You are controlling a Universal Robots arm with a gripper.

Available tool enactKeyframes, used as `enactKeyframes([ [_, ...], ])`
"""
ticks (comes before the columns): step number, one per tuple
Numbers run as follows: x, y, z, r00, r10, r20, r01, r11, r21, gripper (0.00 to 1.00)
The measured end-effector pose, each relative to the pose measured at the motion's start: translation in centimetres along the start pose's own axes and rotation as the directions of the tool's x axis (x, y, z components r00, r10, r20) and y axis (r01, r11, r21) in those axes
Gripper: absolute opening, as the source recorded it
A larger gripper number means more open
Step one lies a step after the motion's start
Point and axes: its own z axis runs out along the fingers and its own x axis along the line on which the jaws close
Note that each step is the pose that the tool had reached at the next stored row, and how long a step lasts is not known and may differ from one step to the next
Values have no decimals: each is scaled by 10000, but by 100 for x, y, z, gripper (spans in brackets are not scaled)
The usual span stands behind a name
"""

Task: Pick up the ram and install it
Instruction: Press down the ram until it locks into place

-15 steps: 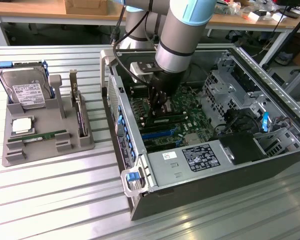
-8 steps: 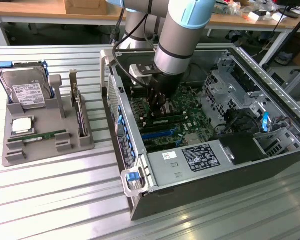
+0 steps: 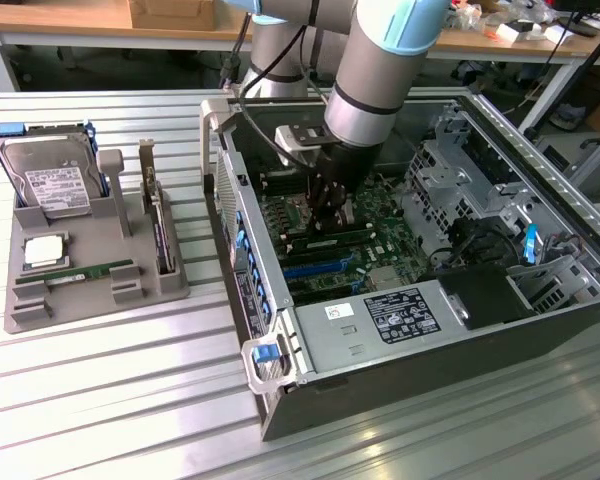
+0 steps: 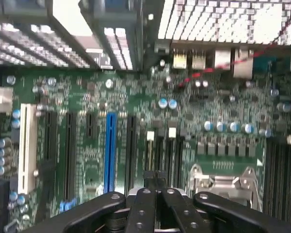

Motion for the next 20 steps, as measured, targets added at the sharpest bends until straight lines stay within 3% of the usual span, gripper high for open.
enactKeyframes([
  [5, 18, -428, -26, 10000, -9, 10, 10, 9998, -176, 10],
  [6, 24, -553, -33, 10000, -20, 19, 21, 9998, -218, 10],
  [8, 29, -657, -40, 10000, -30, 27, 31, 9997, -249, 10],
  [10, 36, -827, -50, 10000, -37, 40, 39, 9995, -318, 10],
  [12, 42, -958, -63, 10000, -52, 83, 55, 9994, -332, 10],
  [16, 49, -1127, -134, 9999, -68, 121, 71, 9994, -331, 10],
  [20, 50, -1167, -320, 9999, -67, 145, 72, 9994, -330, 10],
])
